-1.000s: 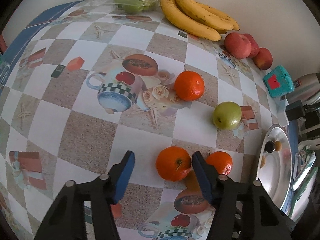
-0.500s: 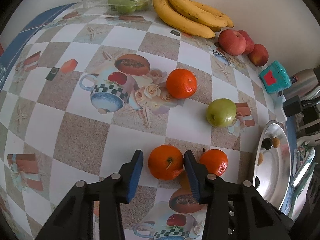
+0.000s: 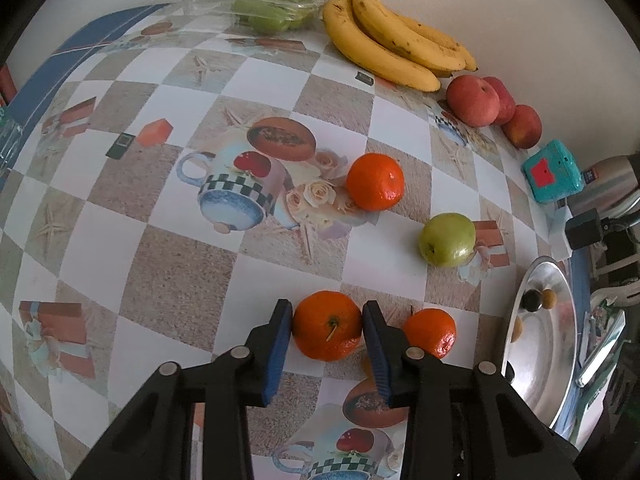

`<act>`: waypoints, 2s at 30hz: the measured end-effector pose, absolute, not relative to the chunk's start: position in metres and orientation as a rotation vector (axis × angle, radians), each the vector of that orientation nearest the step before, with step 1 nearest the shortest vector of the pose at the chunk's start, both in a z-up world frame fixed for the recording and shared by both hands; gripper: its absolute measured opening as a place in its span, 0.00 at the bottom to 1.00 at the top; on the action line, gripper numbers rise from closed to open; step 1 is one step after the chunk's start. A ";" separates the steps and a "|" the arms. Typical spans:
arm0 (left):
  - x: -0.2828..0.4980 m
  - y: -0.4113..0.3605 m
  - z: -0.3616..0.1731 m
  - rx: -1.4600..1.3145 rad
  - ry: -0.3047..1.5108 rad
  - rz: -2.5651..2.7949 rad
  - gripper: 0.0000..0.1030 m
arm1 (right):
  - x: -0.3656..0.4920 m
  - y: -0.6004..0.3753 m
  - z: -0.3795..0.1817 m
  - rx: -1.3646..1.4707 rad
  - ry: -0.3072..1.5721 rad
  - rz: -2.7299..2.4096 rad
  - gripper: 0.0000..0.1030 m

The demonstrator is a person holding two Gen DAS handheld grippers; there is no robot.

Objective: Organize fruits
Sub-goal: 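Grasp the orange with the left gripper while the right gripper grasps the dark plum, then carry the orange and the dark plum over the steel bowl with both grippers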

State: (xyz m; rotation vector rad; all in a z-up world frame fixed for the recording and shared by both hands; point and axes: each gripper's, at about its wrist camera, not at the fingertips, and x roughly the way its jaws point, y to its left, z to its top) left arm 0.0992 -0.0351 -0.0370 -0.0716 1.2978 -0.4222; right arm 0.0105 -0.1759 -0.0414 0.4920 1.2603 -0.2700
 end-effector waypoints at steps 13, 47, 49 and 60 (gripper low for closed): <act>0.101 -0.027 -0.029 -0.103 1.286 -0.408 0.38 | 0.009 -0.175 -0.038 0.495 1.249 -0.268 0.25; 0.072 -0.045 0.020 -0.056 1.156 -0.490 0.38 | -0.031 -0.231 0.008 0.600 1.074 -0.412 0.25; 0.065 -0.054 0.020 -0.034 1.157 -0.519 0.38 | -0.037 -0.239 0.007 0.614 1.070 -0.441 0.25; 0.012 -0.114 0.020 0.113 1.164 -0.744 0.38 | -0.067 -0.281 0.004 0.683 1.048 -0.580 0.25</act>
